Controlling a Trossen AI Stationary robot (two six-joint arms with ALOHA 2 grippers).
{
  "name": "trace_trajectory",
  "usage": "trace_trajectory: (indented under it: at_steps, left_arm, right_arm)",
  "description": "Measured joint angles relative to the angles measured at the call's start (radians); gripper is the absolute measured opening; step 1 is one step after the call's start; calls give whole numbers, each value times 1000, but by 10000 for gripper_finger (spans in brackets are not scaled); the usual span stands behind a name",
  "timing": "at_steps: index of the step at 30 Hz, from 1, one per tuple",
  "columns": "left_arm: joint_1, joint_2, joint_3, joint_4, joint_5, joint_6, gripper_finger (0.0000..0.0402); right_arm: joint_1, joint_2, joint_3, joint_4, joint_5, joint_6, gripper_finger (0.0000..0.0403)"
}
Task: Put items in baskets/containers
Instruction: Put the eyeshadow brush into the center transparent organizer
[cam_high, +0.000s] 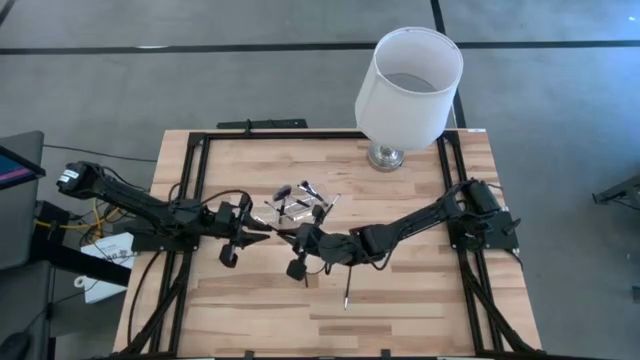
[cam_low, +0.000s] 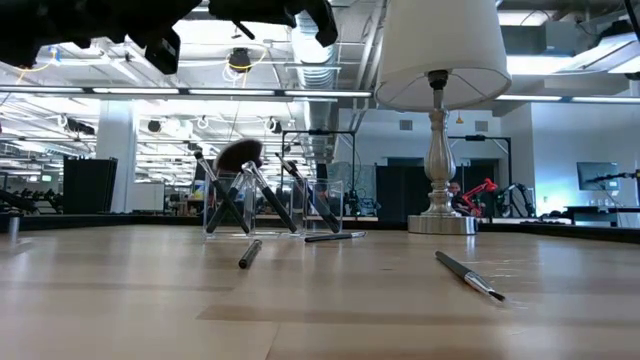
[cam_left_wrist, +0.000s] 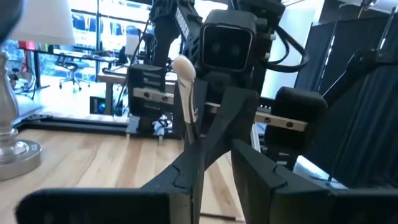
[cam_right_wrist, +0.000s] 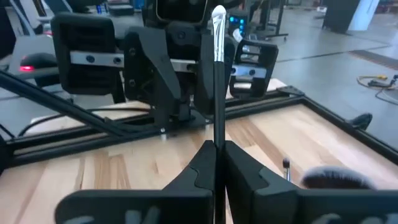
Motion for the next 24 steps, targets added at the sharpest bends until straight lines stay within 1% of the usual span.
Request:
trace_trajectory:
  at_steps: [4, 8, 14, 20, 24]
  left_arm:
    - [0, 0, 0, 6, -3, 0, 78]
    - [-2, 0, 1, 26, -3, 5, 78]
    - [-2, 0, 3, 32, -3, 5, 78]
    - [-2, 0, 3, 38, 0, 5, 78]
    - [-2, 0, 3, 40, 8, -15, 78]
  right_arm:
    - [4, 1, 0, 5, 2, -3, 11]
    - [1, 1, 0, 5, 1, -4, 4]
    - [4, 3, 0, 5, -6, -6, 9]
    - [7, 3, 0, 7, -5, -6, 4]
    - [13, 3, 0, 10, 25, -10, 8]
